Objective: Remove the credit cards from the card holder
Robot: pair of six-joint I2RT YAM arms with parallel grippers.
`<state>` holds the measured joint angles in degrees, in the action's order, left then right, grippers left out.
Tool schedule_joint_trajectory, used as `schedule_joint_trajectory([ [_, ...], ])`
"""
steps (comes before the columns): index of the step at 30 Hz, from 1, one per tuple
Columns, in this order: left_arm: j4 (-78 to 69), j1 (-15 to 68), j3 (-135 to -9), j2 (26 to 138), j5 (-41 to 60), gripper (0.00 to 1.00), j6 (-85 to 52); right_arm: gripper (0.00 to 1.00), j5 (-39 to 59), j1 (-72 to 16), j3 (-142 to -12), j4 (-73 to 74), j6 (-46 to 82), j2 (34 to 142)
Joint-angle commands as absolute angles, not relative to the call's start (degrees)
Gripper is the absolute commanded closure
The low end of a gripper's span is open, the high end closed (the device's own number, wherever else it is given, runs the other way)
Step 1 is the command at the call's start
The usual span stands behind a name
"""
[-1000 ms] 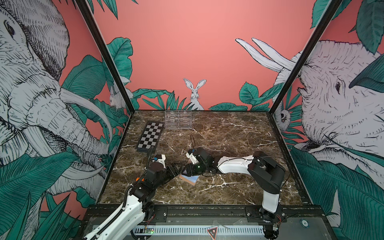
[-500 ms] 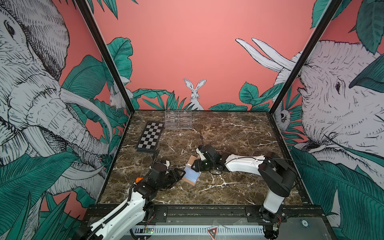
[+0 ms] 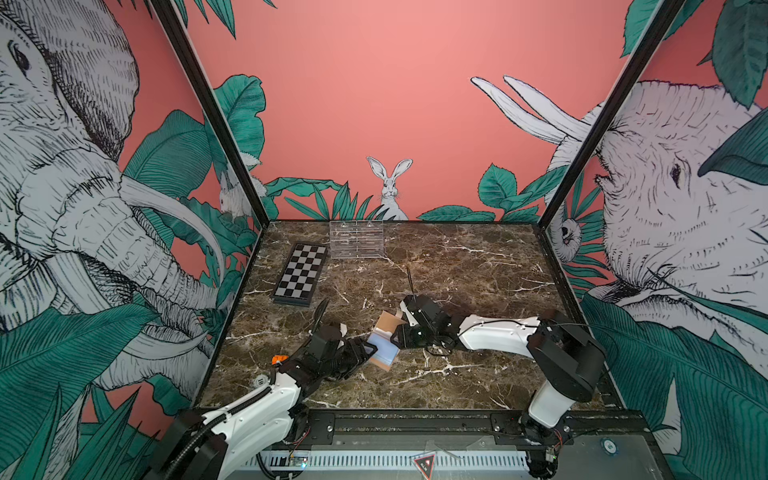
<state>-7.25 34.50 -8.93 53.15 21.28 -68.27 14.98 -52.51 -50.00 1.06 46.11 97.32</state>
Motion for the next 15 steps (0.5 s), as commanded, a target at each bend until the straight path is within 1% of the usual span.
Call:
schedule_joint_trajectory([
  [1, -11.5, 34.87, -8.69, 56.58, 20.7, 0.29, -68.67, 0.53, 13.55, -53.71, -49.67, 2.93, 47.29, 96.39],
  [9, -17.1, 34.89, -11.19, 65.22, 19.36, 0.33, -66.24, 0.55, 13.97, -54.57, -50.18, 4.07, 48.13, 98.17],
  [15, -21.99, 34.89, -16.03, 72.01, 17.39, 0.35, -64.25, 0.56, 13.29, -54.82, -48.97, 4.82, 49.73, 97.58],
])
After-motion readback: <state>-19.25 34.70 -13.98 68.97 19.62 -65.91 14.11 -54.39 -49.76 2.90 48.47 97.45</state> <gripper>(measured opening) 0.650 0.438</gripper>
